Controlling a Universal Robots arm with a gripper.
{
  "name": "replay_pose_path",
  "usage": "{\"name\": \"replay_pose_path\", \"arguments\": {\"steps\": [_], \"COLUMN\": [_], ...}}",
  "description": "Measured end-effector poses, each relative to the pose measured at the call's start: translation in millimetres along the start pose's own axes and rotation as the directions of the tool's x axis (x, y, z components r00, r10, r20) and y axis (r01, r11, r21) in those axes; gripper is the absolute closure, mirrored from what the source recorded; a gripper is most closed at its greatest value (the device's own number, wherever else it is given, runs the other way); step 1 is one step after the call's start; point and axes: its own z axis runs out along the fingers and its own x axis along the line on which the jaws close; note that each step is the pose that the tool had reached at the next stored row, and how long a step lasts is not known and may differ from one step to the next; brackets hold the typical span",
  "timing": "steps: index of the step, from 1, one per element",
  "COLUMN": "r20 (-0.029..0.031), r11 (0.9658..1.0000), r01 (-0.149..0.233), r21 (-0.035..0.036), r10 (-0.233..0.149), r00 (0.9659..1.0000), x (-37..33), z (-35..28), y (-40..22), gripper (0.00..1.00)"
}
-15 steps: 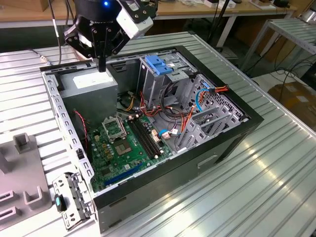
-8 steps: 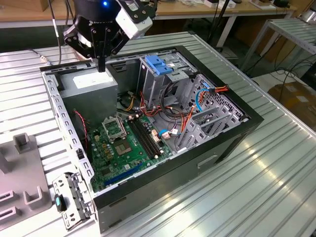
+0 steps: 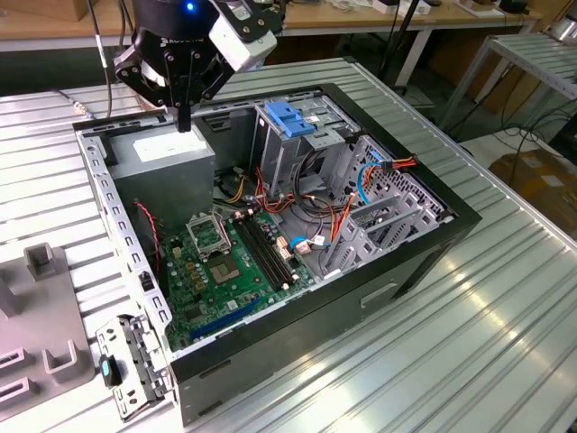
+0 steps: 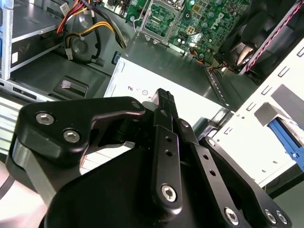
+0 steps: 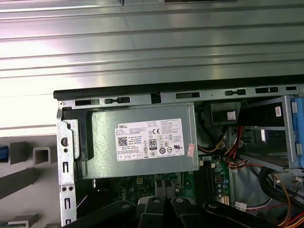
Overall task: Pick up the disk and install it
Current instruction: 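Reach for the disk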
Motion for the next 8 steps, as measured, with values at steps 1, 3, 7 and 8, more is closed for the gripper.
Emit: {"name": "replay_pose_path", "arguments": {"steps": [1, 3, 7, 8], "r20": [0.0000, -0.0001, -0.0002, -0.0002], "r11": [1.0000, 1.0000, 1.0000, 1.0000], "r01": [0.000, 0.000, 0.000, 0.000], "r21": [0.0000, 0.0000, 0.0000, 0.0000], "r10": [0.000, 0.000, 0.000, 0.000], "r00": [1.0000, 1.0000, 1.0000, 1.0000], "x": [0.3, 0.7, 1.9, 2.1], "z": [0.0, 0.0, 0.0, 0.0], "y": [0.0, -0.1, -0.1, -0.2], "gripper": [0.89, 0.89, 0.89, 0.89]}}
